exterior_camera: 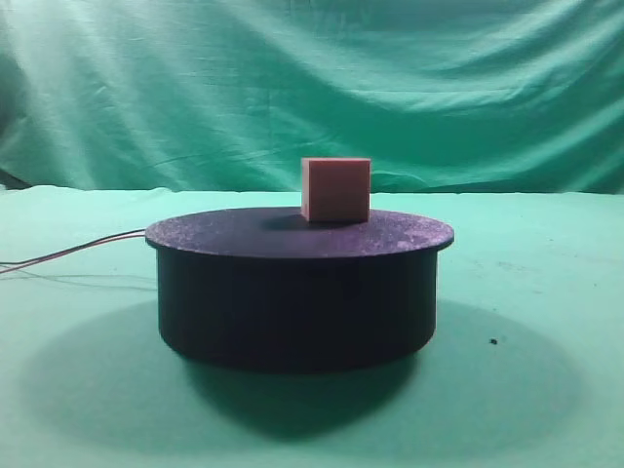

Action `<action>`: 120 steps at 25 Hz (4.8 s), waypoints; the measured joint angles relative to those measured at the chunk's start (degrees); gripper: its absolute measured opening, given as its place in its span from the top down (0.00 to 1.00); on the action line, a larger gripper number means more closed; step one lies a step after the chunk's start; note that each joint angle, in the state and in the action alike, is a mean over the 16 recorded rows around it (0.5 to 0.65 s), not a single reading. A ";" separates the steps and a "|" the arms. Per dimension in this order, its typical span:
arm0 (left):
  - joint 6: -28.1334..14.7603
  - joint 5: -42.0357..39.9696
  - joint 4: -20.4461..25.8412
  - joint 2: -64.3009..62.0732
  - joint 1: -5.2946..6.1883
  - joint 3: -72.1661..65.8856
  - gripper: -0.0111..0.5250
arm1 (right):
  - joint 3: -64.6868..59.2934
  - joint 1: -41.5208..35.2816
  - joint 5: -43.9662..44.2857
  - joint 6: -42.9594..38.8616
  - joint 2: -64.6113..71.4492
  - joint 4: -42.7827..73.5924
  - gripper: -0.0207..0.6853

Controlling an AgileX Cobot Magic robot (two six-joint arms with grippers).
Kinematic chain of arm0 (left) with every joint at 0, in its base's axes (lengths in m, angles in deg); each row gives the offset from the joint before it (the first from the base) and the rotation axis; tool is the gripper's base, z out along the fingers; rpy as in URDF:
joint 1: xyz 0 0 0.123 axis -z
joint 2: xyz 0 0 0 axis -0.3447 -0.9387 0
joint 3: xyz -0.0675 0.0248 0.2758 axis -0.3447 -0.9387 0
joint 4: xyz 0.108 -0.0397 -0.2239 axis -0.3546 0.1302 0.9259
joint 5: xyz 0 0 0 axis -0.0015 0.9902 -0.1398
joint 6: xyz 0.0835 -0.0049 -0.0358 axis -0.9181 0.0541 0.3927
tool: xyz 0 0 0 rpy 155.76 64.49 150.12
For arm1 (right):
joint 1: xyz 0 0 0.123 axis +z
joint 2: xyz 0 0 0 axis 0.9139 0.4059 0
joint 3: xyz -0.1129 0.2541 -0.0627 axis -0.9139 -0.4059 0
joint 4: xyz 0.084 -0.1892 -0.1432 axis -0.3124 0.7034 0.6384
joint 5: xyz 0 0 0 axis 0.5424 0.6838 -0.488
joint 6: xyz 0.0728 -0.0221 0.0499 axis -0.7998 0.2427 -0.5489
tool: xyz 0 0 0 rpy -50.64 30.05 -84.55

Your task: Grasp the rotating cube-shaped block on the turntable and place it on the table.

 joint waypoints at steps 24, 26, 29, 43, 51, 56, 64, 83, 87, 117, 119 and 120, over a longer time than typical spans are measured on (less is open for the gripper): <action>0.00 0.00 0.00 0.00 0.00 0.00 0.98 | 2.44 0.00 -24.55 -0.67 1.10 -0.43 0.97; 0.00 0.00 0.00 0.00 0.00 0.00 0.98 | 4.76 0.00 -24.58 -1.03 2.72 -1.35 0.97; 0.00 0.00 0.00 0.00 0.00 0.00 0.98 | 9.03 0.00 -20.84 -1.53 6.42 -2.89 0.97; 0.00 0.00 0.00 0.00 0.00 0.00 0.98 | 23.59 3.49 9.75 3.12 28.17 -11.75 0.97; 0.00 0.00 0.00 0.00 0.00 0.00 0.98 | 27.61 7.78 17.48 8.30 42.43 -16.76 0.97; 0.00 0.00 0.00 0.00 0.00 0.00 0.98 | 32.46 13.53 20.49 7.29 53.48 -17.14 0.97; 0.00 0.00 0.00 0.00 0.00 0.00 0.98 | 42.92 27.88 20.85 0.61 68.51 -12.54 0.89; 0.00 0.00 0.00 0.00 0.00 0.00 0.98 | 58.51 37.35 22.17 -2.59 89.93 -10.49 0.17; 0.00 0.00 0.00 0.00 0.00 0.00 0.98 | 59.50 37.35 22.38 -1.24 92.24 -10.24 0.32; 0.00 0.00 0.00 0.00 0.00 0.00 0.98 | 48.61 30.57 19.36 -9.70 88.64 -1.49 0.38; 0.00 0.00 0.00 0.00 0.00 0.00 0.98 | 48.98 30.57 20.01 -10.23 87.68 -0.93 0.36; 0.00 0.00 0.00 0.00 0.00 0.00 0.98 | 49.21 30.57 20.51 -10.56 86.91 -0.50 0.37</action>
